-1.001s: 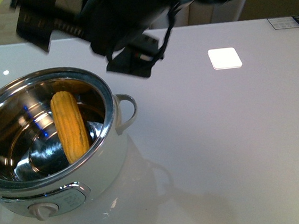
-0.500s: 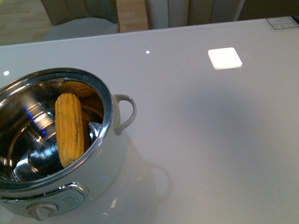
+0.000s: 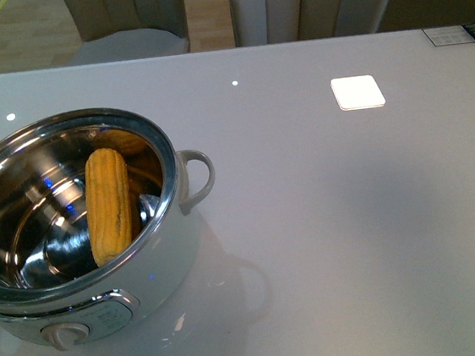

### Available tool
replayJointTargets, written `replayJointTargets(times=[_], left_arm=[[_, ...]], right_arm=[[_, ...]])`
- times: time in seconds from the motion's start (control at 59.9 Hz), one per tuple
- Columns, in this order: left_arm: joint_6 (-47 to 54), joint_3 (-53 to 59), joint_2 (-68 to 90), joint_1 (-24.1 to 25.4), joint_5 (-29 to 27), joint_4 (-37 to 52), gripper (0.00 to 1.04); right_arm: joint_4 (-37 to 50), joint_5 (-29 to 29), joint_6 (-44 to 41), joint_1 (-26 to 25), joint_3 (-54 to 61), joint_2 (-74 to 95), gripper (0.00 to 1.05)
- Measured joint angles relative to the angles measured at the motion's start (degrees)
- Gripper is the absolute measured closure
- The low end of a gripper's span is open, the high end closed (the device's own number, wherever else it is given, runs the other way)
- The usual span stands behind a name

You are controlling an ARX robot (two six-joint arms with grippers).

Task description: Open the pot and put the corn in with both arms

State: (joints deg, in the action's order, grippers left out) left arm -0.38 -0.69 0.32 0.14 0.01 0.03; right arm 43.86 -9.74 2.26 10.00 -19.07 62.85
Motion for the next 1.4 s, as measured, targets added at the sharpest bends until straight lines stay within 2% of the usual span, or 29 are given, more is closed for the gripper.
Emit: replayJointTargets(times=[0.234, 0.4, 0.467, 0.551, 0.767, 0.884, 1.401], left_arm=[[0.0, 0.0, 0.0, 0.0, 0.0, 0.0, 0.07], [0.0, 0.0, 0.0, 0.0, 0.0, 0.0, 0.07], [0.0, 0.0, 0.0, 0.0, 0.0, 0.0, 0.07], [0.0, 0.0, 0.0, 0.0, 0.0, 0.0, 0.07], [0.0, 0.0, 0.0, 0.0, 0.0, 0.0, 0.07], [0.0, 0.0, 0.0, 0.0, 0.0, 0.0, 0.07], [0.0, 0.0, 0.0, 0.0, 0.0, 0.0, 0.07]], right_arm=[[-0.8, 3.6, -2.0, -3.3, 8.2, -8.4, 1.03], [-3.1, 5.2, -1.9, -5.2, 11.7, -14.1, 1.03], [-4.5, 9.2, -2.0, -8.1, 12.9, -16.6, 1.03], [-6.3, 9.3, -2.0, -9.7, 14.1, -19.7, 1.03], [-11.5, 9.7, -2.0, -9.8, 16.4, -27.2, 1.03], [-10.2, 9.7, -2.0, -9.8, 18.1, -28.3, 1.03], [-25.6, 9.7, -2.0, -9.8, 18.1, -44.5, 1.03]])
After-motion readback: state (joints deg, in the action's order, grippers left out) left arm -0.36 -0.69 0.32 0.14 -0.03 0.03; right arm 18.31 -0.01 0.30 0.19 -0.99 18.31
